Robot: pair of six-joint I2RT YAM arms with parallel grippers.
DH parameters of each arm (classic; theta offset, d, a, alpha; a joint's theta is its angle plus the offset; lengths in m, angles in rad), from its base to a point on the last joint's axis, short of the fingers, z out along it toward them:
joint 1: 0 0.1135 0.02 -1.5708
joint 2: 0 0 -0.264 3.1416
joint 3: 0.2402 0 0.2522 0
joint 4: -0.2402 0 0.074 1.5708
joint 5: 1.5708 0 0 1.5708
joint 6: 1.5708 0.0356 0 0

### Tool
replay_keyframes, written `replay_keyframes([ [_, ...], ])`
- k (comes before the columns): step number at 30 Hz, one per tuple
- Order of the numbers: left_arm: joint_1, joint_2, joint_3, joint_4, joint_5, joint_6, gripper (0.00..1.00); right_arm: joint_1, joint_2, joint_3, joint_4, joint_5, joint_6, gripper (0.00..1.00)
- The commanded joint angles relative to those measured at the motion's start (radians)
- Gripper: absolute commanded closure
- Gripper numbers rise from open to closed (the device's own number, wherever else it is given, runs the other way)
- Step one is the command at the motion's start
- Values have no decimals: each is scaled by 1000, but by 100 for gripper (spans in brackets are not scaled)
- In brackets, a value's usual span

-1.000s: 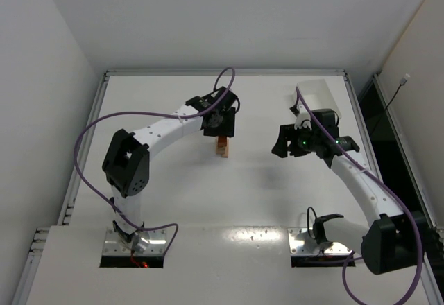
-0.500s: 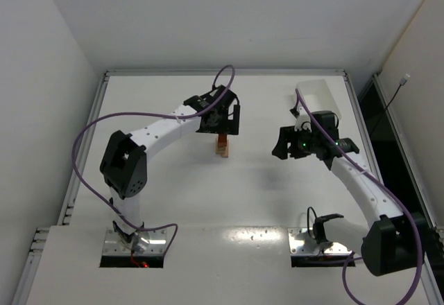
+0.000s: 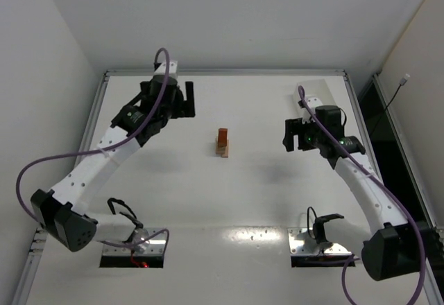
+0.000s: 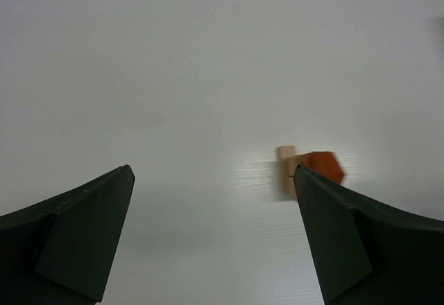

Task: Build the wood block tower

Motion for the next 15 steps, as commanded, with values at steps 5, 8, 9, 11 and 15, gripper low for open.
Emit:
replay_keyframes([
  [5, 131, -145, -286, 20, 6, 150, 0, -15, -11, 74, -2, 132, -102, 22],
  [8, 181, -167, -312, 29, 6, 159, 0, -26, -11, 65, -2, 232, -121, 22],
  [9, 194, -167, -326, 29, 17, 168, 0, -26, -11, 65, -2, 260, -130, 22],
  [11, 229, -176, -340, 38, 17, 168, 0, -37, -20, 56, -11, 326, -130, 22],
  [15, 281, -176, -400, 51, 29, 168, 0, -57, -42, 37, -12, 351, -130, 22],
])
